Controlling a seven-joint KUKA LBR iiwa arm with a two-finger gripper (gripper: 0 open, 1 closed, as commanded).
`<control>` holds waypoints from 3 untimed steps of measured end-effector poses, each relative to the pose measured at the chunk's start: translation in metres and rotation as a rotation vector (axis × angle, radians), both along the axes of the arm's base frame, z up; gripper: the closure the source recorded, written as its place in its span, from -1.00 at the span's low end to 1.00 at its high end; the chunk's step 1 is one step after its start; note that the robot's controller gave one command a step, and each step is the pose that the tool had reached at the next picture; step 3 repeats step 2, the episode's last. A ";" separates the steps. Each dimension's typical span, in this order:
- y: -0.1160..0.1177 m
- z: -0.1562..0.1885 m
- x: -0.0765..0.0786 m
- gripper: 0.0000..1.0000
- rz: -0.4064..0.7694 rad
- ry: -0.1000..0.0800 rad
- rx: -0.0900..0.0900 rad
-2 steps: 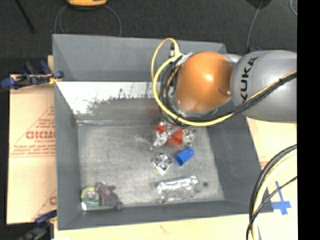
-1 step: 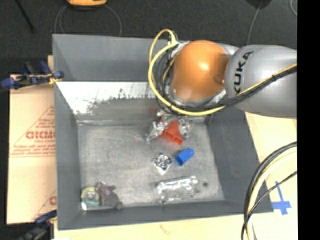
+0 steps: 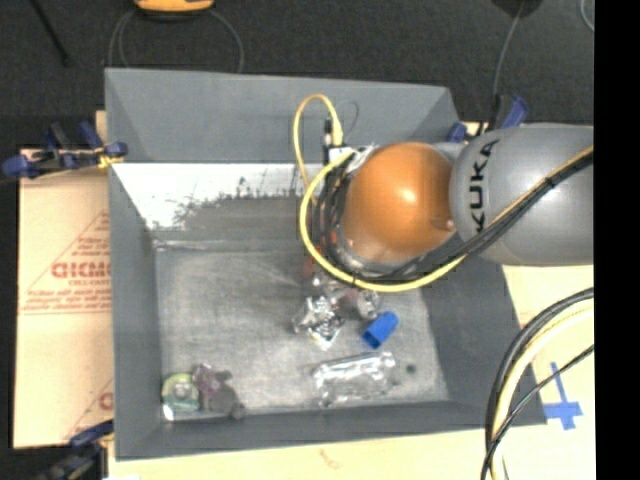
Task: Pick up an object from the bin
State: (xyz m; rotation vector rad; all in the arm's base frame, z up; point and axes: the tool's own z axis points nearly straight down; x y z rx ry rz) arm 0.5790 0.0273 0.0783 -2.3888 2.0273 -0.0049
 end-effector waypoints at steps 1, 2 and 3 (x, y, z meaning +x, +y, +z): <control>0.001 0.002 0.002 1.00 -0.004 -0.005 0.002; -0.006 0.160 -0.020 1.00 0.007 0.000 -0.004; -0.006 0.160 -0.020 1.00 0.007 0.000 -0.004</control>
Offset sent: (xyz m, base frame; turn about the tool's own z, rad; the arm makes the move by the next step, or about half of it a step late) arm 0.0000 0.0000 0.0000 0.0000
